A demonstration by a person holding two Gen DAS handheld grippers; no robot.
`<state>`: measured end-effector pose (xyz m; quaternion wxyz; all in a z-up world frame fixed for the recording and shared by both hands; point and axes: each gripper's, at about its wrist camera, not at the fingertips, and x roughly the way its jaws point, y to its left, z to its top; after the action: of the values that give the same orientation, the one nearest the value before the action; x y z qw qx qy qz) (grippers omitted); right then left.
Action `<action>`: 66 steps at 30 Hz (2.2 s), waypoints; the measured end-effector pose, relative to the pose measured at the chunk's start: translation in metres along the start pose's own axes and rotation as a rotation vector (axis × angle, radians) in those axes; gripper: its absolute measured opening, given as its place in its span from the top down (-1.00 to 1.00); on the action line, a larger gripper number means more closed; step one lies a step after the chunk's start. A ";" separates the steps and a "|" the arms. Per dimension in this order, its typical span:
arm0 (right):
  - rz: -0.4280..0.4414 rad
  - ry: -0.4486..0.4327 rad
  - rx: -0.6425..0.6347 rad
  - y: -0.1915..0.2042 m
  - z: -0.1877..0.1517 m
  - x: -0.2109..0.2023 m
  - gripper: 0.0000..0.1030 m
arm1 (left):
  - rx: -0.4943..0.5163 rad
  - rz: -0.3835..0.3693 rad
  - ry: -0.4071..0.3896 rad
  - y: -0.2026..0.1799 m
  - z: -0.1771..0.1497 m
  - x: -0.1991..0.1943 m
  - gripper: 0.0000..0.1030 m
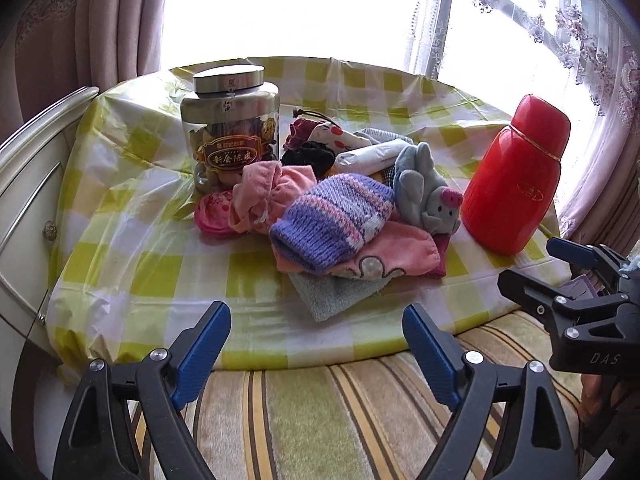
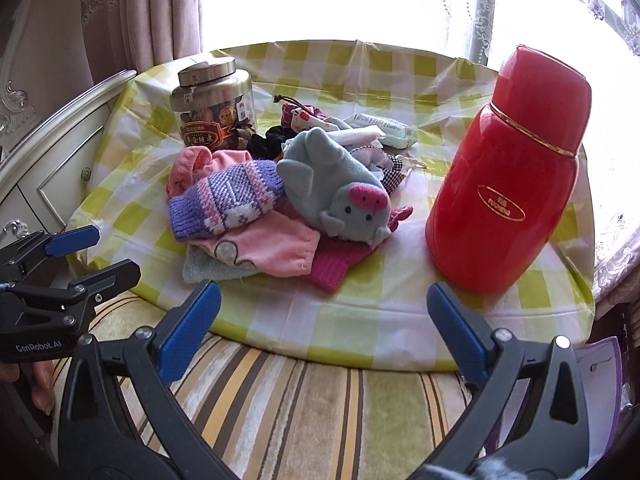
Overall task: Organize soft objects
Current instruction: 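Grasp the purple knitted hat with the left tool while the right tool grasps the grey elephant plush, then carry both items to the white box and open both tools to drop them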
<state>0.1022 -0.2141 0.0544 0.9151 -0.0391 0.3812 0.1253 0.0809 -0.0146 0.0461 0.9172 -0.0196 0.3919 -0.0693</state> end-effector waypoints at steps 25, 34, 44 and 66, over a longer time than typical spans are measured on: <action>-0.084 -0.015 -0.248 -0.008 0.050 0.126 -0.99 | -0.004 -0.081 0.104 0.003 0.056 0.124 -0.05; -0.028 0.011 -0.216 -0.008 0.046 0.134 -0.08 | -0.022 -0.105 0.061 0.006 0.052 0.117 0.38; 0.012 -0.046 -0.143 -0.016 0.043 0.080 0.67 | -0.040 -0.102 -0.066 0.004 0.050 0.079 0.67; -0.066 0.024 0.116 -0.131 -0.060 -0.065 0.68 | 0.026 -0.265 -0.069 -0.071 0.021 0.006 0.69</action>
<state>0.0512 -0.3638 0.0546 0.9148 0.0003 0.3973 0.0724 0.0924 -0.0859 0.0630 0.9132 -0.0618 0.3531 -0.1939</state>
